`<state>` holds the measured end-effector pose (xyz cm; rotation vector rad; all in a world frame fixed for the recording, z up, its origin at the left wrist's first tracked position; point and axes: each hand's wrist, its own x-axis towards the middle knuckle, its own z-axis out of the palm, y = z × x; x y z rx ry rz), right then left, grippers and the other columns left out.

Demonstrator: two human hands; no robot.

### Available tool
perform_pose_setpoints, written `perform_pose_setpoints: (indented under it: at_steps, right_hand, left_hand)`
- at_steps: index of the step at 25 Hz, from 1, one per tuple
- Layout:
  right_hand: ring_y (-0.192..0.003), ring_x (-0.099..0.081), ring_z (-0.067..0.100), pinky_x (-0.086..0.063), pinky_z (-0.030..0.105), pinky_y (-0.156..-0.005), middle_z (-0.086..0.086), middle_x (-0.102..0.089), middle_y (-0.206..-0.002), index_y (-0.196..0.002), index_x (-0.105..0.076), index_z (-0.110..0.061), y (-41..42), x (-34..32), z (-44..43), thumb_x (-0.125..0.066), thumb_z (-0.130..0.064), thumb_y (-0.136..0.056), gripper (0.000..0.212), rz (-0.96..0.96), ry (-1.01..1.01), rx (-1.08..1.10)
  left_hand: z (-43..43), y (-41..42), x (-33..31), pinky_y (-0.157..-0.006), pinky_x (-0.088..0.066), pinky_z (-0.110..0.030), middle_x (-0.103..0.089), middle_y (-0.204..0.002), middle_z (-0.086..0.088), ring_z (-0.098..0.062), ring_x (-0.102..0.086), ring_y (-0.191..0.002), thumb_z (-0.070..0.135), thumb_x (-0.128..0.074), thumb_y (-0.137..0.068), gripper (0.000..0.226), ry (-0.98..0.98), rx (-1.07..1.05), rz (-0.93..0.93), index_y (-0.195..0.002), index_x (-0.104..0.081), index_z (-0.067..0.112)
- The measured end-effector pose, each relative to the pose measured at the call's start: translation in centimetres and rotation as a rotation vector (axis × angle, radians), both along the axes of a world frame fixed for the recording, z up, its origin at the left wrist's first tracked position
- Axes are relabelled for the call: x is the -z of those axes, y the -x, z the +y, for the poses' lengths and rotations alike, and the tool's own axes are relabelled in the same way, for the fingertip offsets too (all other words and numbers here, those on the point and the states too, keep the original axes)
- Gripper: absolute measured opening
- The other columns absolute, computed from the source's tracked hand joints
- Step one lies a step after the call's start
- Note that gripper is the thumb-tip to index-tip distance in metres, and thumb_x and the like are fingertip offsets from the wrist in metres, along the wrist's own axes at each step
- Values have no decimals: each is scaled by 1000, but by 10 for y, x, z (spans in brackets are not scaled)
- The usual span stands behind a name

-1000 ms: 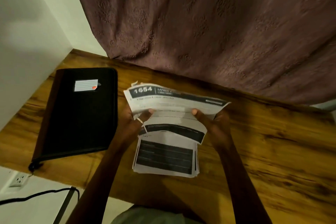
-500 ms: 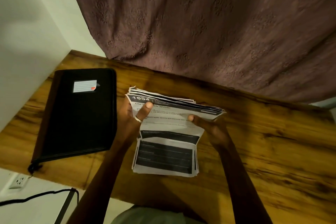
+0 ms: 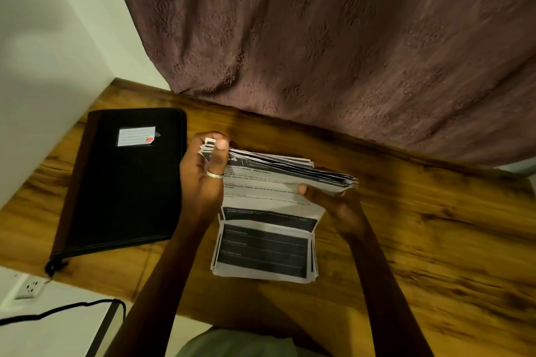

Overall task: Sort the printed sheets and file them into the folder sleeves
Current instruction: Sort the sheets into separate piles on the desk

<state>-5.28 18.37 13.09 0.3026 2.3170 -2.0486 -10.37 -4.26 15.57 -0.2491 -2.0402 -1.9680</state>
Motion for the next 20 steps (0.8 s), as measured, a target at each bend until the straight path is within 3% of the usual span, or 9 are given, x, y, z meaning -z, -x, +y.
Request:
perform_pose_setpoints:
  at_steps: [5,8,10,13,15,18,20]
  right_hand:
    - [-99,-69,6,-55,17,-77,-11,-74,-106,-114,-65,-17,0,-5,-5,-76,-25,-74,42,11,42,42]
    - [-99,-70,9,-58,25,-79,-13,-73,-106,-113,-63,-27,2,-10,-7,-75,-28,-74,41,13,97,101]
    - [-96,-71,11,-58,32,-80,-11,-74,-105,-111,-66,-25,4,-20,-7,-77,-28,-77,36,-7,99,149]
    - [-88,-73,14,-57,35,-76,-6,-76,-100,-106,-69,-23,8,-33,-6,-77,-29,-80,28,-77,109,170]
    - [-83,-74,16,-57,36,-74,-4,-77,-96,-101,-71,-23,11,-36,-7,-78,-29,-80,23,-149,159,171]
    - [-90,-73,23,-55,46,-87,-2,-76,-99,-107,-71,-24,10,-18,-12,-80,-36,-77,34,-309,185,146]
    - [-96,-69,22,-51,46,-90,-6,-75,-101,-107,-68,-29,7,2,-17,-82,-41,-73,39,-411,140,150]
  left_hand:
    - [3,1,-3,-66,-50,-26,-59,-78,-13,-20,-61,-71,19,-45,-104,28,21,-34,-28,-95,-53,-6]
    - [2,3,-9,-71,-52,-19,-64,-89,-8,-10,-66,-81,23,-45,-104,30,23,21,-62,-106,-52,-7]
    - [-2,6,-14,-74,-57,-22,-68,-101,-8,-13,-70,-91,28,-52,-102,33,-2,73,-143,-118,-52,0]
    - [-4,12,-18,-75,-61,-30,-71,-109,-5,-17,-73,-96,23,-58,-99,30,-41,111,-271,-124,-52,6]
    - [-3,15,-11,-74,-61,-28,-71,-111,-2,-15,-73,-96,21,-58,-100,29,-30,144,-338,-126,-52,10]
    - [-8,16,18,-71,-61,-27,-70,-110,-2,-18,-73,-95,26,-61,-97,33,68,206,-491,-127,-50,17]
    - [-10,12,43,-69,-62,-29,-70,-108,-3,-20,-74,-91,27,-64,-95,37,139,187,-579,-126,-48,16]
